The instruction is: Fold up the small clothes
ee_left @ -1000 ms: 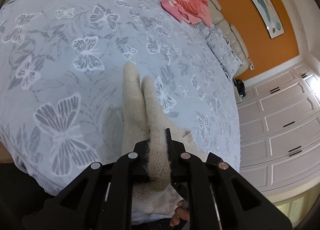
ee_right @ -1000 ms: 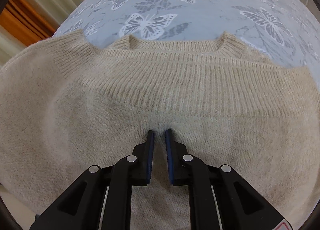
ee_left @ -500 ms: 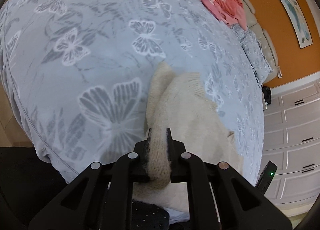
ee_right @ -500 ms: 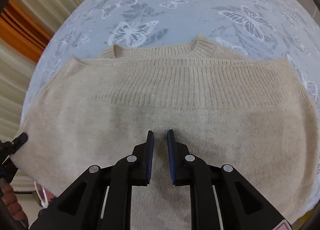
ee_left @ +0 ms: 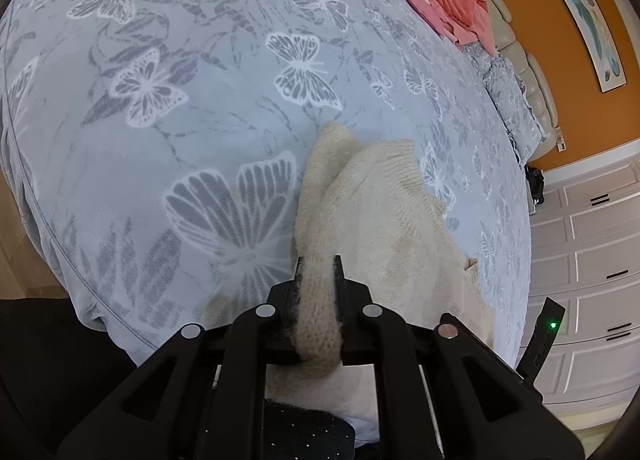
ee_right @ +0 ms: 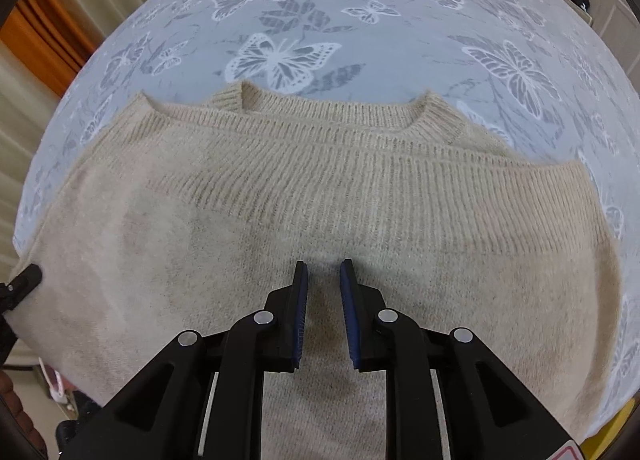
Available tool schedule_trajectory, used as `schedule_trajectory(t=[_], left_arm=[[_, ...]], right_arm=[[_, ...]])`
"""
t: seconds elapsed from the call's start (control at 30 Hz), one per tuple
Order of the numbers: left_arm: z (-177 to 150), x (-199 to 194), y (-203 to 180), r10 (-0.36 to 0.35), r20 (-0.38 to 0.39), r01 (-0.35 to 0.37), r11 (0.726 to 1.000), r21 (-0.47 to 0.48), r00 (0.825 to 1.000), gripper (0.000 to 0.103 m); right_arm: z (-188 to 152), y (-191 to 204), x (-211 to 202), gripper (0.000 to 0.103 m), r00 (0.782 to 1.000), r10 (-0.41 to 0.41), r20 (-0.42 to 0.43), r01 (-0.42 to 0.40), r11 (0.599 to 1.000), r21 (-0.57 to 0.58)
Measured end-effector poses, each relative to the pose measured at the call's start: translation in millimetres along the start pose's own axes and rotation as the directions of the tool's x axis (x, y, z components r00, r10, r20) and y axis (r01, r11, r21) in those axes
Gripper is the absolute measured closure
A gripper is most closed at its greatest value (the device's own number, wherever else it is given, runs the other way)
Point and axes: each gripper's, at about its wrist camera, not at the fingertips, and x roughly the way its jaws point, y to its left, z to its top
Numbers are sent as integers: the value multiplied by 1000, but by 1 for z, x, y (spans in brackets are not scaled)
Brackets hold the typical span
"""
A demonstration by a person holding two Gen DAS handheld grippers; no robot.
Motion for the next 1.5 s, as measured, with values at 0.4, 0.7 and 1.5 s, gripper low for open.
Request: schedule_trajectory(t=[0.4, 0.7, 1.5], left_arm=[[-2, 11, 10, 30, -30, -31, 999, -25, 999, 90], [-4, 21, 27, 53, -70, -53, 999, -7, 996, 87], [6, -6, 9, 78, 28, -78, 997, -1, 997, 55]], right_arm=[[9, -6, -8, 84, 999, 49, 13, -49, 999, 13], [-41, -191, -72, 50, 984, -131, 117, 80, 927, 366], [-50, -237, -66, 48, 987, -46, 155, -21, 914, 405]])
